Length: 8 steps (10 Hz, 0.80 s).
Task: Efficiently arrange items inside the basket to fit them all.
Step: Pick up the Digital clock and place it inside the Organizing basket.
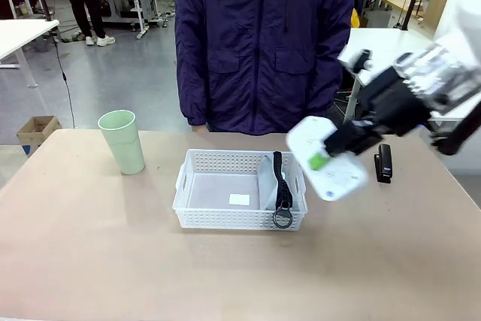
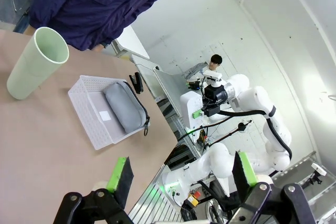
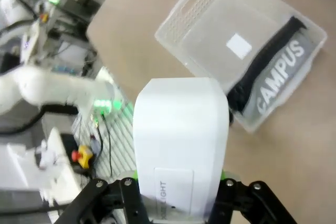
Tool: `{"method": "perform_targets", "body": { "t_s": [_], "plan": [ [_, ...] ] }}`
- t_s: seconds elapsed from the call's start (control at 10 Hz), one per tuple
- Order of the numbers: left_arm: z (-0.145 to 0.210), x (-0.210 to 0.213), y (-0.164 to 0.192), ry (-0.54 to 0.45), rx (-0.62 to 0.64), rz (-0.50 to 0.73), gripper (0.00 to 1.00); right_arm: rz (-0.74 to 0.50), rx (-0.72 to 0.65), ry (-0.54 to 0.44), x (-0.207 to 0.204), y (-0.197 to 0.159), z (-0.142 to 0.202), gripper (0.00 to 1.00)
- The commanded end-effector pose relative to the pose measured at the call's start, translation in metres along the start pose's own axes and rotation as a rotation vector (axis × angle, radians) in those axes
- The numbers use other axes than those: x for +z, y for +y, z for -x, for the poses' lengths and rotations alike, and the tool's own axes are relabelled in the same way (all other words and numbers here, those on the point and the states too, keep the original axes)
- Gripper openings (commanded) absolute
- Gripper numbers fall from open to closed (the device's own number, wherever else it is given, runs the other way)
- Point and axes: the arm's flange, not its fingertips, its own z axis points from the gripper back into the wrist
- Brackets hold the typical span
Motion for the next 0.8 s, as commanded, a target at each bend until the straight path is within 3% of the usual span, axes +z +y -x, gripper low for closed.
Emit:
{"method": "perform_targets", "body": {
  "t_s": [0.0, 0.1, 0.3, 0.4, 0.7],
  "plan": [
    [0.000, 0.000, -0.002, -0.007, -0.023, 0.016, 1.00, 0.050, -0.196, -0.103, -0.049, 0.039, -0.047, 0.53],
    [0.000, 0.000, -0.002, -0.007, -0.023, 0.016, 1.00, 0.076, -0.238, -0.123, -0.066, 0.058, -0.060, 0.53],
    [0.000, 0.000, -0.002, -0.007, -0.023, 0.016, 1.00, 0.086, -0.431, -0.067, -0.101, 0.080, -0.095, 0.53],
    [0.000, 0.000, -0.002, -0.007, -0.023, 0.016, 1.00, 0.122, -0.573, -0.056, -0.119, 0.076, -0.118, 0.53],
    [0.000, 0.000, -0.002, -0.007, -0.023, 0.016, 1.00, 0.225, -0.753, -0.037, -0.158, 0.049, -0.153, 0.53]
  ]
}}
